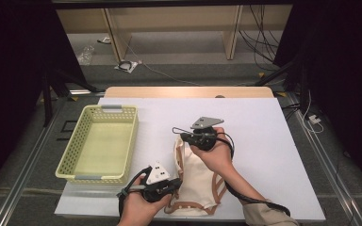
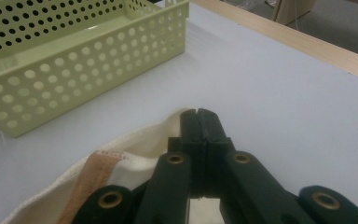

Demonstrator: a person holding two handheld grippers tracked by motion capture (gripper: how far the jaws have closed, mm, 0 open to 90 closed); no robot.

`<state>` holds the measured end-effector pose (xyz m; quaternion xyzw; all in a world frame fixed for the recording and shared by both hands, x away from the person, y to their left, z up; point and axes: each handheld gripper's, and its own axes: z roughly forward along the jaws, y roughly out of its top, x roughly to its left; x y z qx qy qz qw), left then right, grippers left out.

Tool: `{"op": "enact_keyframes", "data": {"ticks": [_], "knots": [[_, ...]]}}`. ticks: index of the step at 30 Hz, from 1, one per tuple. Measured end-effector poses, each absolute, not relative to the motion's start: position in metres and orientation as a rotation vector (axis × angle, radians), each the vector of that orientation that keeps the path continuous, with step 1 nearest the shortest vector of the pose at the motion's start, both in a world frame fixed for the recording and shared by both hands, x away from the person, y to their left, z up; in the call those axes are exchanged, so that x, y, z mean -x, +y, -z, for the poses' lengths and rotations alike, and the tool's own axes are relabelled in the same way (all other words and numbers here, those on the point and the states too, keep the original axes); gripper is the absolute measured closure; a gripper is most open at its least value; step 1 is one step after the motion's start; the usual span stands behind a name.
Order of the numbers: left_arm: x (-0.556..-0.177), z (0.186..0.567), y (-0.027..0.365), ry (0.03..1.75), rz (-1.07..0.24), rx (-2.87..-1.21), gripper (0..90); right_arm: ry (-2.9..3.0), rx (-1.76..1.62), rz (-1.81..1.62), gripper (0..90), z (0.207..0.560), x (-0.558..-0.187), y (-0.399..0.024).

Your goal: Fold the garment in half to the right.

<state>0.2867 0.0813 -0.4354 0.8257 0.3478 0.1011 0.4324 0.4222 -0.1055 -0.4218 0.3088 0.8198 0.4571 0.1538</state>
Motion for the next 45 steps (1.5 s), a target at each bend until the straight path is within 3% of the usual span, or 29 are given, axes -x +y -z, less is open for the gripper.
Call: {"op": "enact_keyframes", "data": {"ticks": [45], "knots": [[-0.294, 0.433, 0.063, 0.838, -0.259, -2.079, 86.1, 2.310, -0.955, -1.303, 90.0, 0.423, -0.422, -0.126]]}}
